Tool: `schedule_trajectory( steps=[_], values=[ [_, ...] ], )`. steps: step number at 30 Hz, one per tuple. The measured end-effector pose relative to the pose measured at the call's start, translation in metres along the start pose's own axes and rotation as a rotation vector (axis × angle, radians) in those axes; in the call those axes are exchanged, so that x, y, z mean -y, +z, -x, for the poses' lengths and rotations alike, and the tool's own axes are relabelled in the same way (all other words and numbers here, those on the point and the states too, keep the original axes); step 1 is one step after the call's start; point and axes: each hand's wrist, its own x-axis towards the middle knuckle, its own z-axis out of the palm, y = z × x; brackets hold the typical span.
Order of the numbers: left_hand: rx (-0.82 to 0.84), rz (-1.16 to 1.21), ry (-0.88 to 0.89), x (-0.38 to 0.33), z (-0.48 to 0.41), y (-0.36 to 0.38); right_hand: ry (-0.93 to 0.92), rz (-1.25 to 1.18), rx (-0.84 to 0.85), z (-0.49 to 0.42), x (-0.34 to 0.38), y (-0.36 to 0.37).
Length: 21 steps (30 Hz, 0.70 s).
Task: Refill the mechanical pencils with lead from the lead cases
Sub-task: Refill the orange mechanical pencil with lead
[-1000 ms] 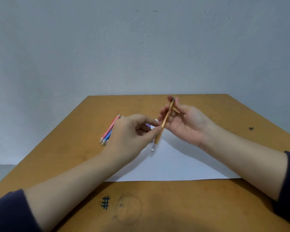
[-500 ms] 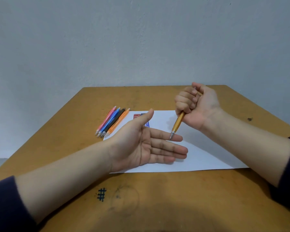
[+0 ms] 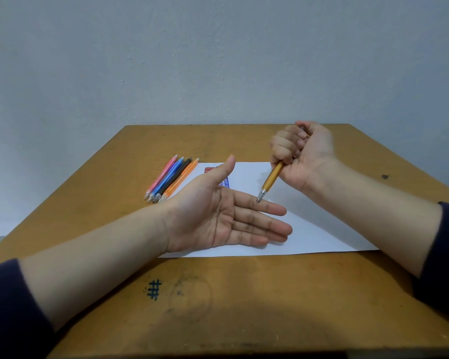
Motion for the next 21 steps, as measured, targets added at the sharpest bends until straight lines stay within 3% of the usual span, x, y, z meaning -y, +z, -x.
schedule_trajectory(
  steps=[21],
  values=[
    [-0.016, -0.001, 0.002, -0.0001, 0.0008, -0.0004, -0.018, 0.019, -0.026, 0.0006, -0.002, 0.0]
  ],
)
